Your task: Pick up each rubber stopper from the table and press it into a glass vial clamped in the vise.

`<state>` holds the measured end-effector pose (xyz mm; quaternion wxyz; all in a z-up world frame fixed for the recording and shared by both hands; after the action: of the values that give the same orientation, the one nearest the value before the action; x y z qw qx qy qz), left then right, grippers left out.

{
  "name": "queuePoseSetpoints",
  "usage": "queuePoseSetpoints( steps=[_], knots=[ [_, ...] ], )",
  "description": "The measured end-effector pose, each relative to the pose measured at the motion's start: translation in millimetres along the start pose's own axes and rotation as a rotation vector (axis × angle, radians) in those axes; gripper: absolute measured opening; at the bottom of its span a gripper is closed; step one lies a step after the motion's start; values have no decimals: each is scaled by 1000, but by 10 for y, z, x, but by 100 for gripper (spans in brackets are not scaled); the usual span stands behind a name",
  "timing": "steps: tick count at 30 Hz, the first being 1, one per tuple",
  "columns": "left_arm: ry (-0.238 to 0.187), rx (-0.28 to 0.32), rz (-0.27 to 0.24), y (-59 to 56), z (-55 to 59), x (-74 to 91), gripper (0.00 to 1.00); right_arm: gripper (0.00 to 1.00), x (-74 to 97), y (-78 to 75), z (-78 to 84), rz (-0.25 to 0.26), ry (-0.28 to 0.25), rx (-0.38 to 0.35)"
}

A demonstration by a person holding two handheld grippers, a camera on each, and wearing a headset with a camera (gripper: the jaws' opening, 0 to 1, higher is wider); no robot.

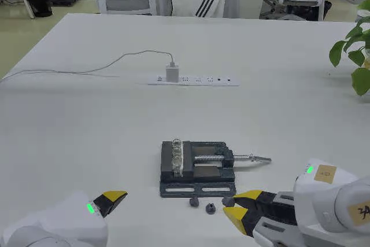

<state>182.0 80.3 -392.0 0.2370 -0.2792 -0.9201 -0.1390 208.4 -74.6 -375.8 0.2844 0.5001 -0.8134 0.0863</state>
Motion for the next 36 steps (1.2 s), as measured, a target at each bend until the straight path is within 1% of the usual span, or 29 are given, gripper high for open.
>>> queuePoseSetpoints(
  steps=[9,16,20,24,29,36],
  knots=[
    [-4,12,-14,-6,4,17,79,8,26,12,-31,-9,-2,22],
    [-5,42,-41,42,55,28,79,7,0,-16,-88,-43,27,32],
    [-14,64,-56,63,63,38,79,7,-27,-34,-168,-64,41,49],
    [-15,76,-68,88,77,44,78,7,-66,-75,-241,-94,70,84],
    [-19,83,-81,137,80,57,78,7,-104,-152,-313,-132,124,126],
    [-24,90,-82,180,86,43,78,7,-149,-291,-411,-182,210,173]
  ],
)
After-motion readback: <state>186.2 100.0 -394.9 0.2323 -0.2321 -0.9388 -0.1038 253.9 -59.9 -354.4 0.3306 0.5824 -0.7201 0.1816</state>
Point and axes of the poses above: the centre of the closed fingertips' face, and the gripper's own axes: x roughly backward along the fingers, y roughly to its left, z roughly out of its underside, the point moved 4 cm from there along x, roughly backward along the fingers, and after that the axes turned 11 degrees about -z, right-handed, at the moved point
